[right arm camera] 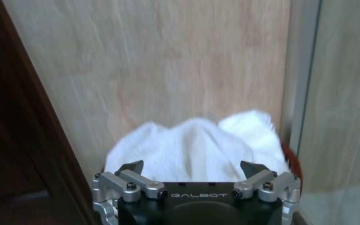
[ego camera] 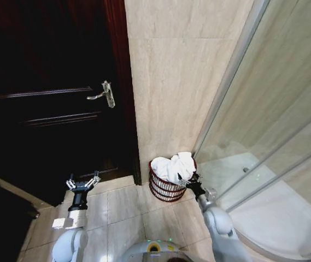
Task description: Discard the used towel into the hamper.
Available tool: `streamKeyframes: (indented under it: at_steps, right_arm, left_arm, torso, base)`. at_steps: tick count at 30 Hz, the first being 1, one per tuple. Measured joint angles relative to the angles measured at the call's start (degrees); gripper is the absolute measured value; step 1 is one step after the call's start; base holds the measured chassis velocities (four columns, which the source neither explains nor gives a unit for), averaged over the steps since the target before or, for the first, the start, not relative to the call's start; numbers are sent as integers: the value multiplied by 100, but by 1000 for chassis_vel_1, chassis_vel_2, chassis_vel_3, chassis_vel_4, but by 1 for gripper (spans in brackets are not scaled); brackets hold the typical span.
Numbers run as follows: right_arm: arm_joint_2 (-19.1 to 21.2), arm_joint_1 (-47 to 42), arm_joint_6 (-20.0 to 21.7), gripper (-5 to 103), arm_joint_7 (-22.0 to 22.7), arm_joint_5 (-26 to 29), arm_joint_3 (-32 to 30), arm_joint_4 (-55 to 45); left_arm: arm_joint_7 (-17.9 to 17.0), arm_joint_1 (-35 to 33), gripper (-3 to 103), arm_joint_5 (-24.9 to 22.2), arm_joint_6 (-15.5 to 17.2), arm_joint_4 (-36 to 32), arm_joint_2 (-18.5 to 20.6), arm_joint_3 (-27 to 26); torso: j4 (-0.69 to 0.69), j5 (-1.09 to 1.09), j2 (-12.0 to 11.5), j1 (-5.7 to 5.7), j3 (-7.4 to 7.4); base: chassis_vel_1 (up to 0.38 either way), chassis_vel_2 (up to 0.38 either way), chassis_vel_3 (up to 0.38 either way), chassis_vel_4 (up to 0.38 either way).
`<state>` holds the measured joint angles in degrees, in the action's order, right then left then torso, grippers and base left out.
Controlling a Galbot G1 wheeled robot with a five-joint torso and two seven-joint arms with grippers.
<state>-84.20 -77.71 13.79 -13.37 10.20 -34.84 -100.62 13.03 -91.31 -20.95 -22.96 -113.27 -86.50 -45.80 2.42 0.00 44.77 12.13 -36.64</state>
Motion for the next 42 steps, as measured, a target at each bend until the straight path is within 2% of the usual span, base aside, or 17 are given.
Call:
streamKeyframes:
  at_steps: [10, 20, 22, 27, 28, 31, 32, 35, 37, 40, 42]
  right_arm:
    - [35, 797, 4, 100, -233, -190, 72, 1068]
    - [206, 1729, 358, 100, -301, -21, 161, 1997]
    - [325, 1994, 645, 100, -302, 76, 310, 2249]
    - [454, 2261, 1020, 100, -333, 119, 481, 2450]
    - [507, 2412, 1321, 100, -339, 202, 580, 2537]
    - [602, 2628, 1530, 100, -299, 264, 809, 2731]
    - [602, 2628, 1530, 100, -299, 264, 809, 2731]
    - [636, 2750, 1954, 100, -282, 291, 962, 2834]
    - [638, 2755, 1988, 100, -282, 293, 973, 2839]
    - [608, 2851, 2375, 100, -282, 268, 1039, 3018]
    - [578, 2877, 2451, 100, -282, 261, 1026, 3069]
  left_arm:
    - [-30, 72, 100, -5, 76, 16, -75, -40]
    - [-77, 175, 100, -91, 165, 6, -64, -132]
    - [-105, 208, 100, -91, 177, -14, -113, -126]
    - [-109, 210, 100, -91, 178, -27, -165, -118]
    - [-112, 204, 100, -92, 178, -29, -174, -118]
    - [-114, 214, 100, -109, 178, -20, -163, -134]
    - [-114, 214, 100, -109, 178, -20, -163, -134]
    - [-117, 240, 100, -150, 176, -3, -143, -146]
    - [-118, 240, 100, -156, 176, -3, -141, -145]
    - [-121, 242, 100, -195, 161, -2, -116, -146]
    - [-121, 242, 100, -205, 158, -2, -113, -147]
  torso:
    - [-1, 0, 20, 9, -10]
    - [-1, 0, 32, 15, -16]
    - [-1, 0, 35, 16, -18]
    - [-1, 0, 37, 17, -19]
    - [-1, 0, 38, 17, -19]
    - [0, 0, 40, 19, -21]
    - [0, 0, 40, 19, -21]
    - [-1, 0, 42, 20, -21]
    - [-1, 0, 42, 20, -21]
    - [-2, 0, 44, 20, -22]
    - [-1, 0, 44, 21, -22]
  base:
    - [0, 0, 0, 0]
    - [0, 0, 0, 0]
    - [0, 0, 0, 0]
    - [0, 0, 0, 0]
    - [0, 0, 0, 0]
    - [0, 0, 0, 0]
    - [0, 0, 0, 0]
    - [0, 0, 0, 0]
    - [0, 0, 0, 0]
    - [0, 0, 0, 0]
    - [0, 0, 0, 0]
